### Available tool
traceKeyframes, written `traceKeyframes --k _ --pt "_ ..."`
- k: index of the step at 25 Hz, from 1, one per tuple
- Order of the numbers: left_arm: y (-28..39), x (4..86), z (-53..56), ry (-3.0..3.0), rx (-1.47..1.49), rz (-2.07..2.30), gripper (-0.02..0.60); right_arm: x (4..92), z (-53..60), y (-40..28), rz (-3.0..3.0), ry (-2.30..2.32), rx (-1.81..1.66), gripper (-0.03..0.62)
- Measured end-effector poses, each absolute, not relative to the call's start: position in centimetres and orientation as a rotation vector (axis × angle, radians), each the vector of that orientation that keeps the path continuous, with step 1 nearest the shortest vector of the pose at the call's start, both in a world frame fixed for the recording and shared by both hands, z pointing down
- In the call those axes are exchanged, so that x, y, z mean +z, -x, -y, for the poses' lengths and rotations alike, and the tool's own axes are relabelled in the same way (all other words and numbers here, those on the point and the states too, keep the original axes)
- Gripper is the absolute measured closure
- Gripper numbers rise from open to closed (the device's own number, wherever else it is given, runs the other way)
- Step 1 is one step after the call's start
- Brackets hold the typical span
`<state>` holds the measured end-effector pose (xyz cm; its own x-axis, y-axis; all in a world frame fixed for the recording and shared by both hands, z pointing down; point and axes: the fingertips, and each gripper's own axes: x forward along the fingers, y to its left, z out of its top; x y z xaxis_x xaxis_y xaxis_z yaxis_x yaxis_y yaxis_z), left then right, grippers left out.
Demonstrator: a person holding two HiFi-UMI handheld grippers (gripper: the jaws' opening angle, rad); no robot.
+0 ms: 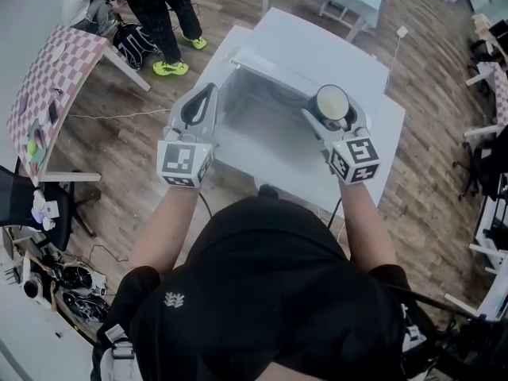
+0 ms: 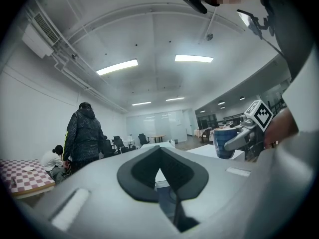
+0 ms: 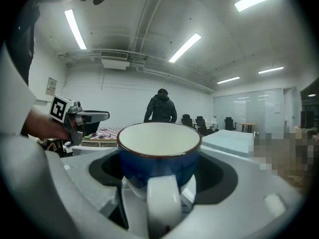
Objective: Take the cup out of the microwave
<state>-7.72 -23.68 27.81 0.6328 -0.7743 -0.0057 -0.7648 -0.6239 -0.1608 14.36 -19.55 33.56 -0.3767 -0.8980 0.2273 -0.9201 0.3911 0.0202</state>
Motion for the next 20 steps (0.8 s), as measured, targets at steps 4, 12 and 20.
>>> traceKeyframes --k 4,12,20 --pt "7.7 27.3 23.9 2.695 -0.071 -1.28 0.578 33.0 19.5 -14.4 2.45 -1.622 0.158 0.195" --pt "8.1 28.3 24.1 2.716 -0.055 -1.313 0.578 32.6 19.6 -15.1 2.441 -1.66 0.134 0.195" --pt "8.6 28.2 24.1 2.722 -0.05 -1.312 0.579 32.4 19.8 -15.3 2.432 -1.677 0.137 0.195"
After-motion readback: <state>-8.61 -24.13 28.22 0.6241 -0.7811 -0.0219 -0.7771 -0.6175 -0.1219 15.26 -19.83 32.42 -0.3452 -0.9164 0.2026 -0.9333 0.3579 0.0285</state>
